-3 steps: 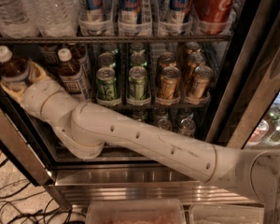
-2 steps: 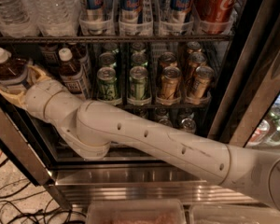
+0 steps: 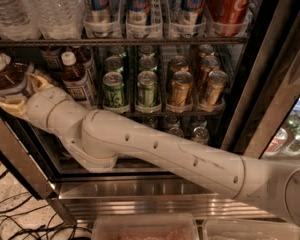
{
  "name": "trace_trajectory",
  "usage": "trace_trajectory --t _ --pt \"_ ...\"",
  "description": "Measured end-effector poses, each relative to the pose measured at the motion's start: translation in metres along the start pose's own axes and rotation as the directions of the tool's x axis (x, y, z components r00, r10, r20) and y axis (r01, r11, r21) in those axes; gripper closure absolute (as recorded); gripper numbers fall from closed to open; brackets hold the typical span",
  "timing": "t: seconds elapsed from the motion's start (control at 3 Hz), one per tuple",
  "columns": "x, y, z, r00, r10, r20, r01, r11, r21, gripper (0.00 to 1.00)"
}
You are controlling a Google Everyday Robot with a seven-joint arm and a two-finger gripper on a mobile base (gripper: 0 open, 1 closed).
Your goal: Pick blue plastic bottle from middle shelf of fridge
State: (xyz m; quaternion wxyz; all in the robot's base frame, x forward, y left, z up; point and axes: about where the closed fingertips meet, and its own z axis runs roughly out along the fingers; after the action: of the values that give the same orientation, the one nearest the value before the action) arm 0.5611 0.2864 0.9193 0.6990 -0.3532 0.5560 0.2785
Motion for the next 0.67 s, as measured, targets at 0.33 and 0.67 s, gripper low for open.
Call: trace_trajectory --t 0.33,0.67 --pt "0.0048 0.0009 -0.0009 1.0 0.0 -0.001 0.0 1.0 -0.001 1.0" --pt "0.0049 0.0009 -0.001 1.0 0.0 -0.001 0.0 1.0 -0.001 1.0"
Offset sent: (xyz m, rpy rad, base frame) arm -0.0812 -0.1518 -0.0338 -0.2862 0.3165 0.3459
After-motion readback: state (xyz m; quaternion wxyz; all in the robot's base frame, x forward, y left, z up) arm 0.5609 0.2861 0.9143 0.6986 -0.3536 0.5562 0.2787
